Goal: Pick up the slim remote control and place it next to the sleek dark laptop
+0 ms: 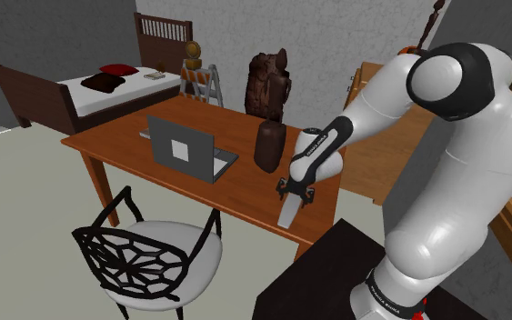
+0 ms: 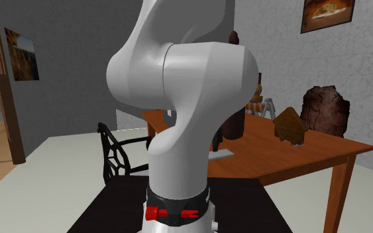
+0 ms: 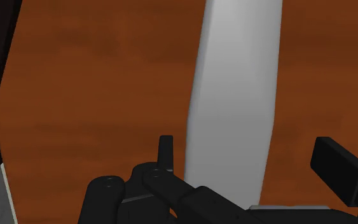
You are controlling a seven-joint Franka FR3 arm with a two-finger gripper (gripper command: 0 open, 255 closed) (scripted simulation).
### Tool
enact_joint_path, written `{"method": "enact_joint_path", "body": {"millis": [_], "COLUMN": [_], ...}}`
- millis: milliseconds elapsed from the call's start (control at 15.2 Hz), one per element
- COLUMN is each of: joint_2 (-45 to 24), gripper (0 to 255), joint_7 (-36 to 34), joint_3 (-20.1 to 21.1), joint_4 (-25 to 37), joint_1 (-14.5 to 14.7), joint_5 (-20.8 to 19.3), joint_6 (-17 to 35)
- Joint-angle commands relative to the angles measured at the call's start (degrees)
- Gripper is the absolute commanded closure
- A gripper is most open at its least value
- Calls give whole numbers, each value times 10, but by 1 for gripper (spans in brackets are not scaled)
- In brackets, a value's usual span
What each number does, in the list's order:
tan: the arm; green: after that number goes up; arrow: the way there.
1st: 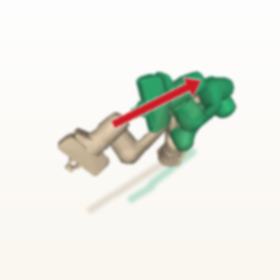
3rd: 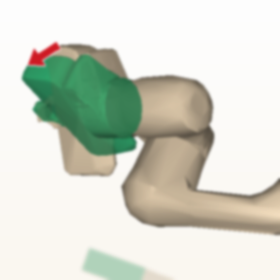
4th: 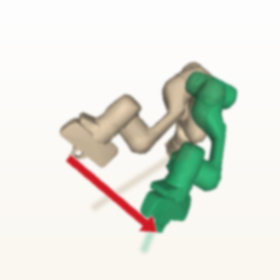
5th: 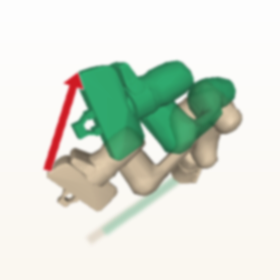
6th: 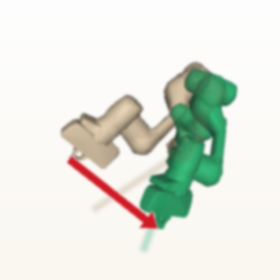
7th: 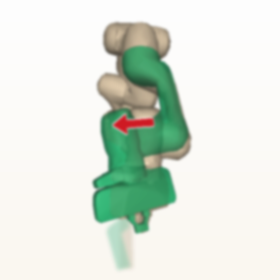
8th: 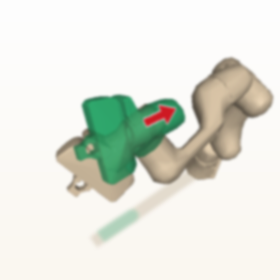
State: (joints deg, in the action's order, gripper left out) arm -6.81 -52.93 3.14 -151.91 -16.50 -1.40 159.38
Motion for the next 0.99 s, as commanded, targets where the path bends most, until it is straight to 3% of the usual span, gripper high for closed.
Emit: {"method": "enact_joint_path", "body": {"millis": [0,330,858,924], "joint_2": [-24,-78,-78,-78], "gripper": [0,0,0,255], "joint_7": [-8,-15,-15,-15], "joint_3": [-2,-8,-8,-8], "joint_4": [5,14,13,13], "joint_1": [1,5,5,5], "joint_5": [-3,-13,-13,-13], "joint_6": [18,64,64,64]}}
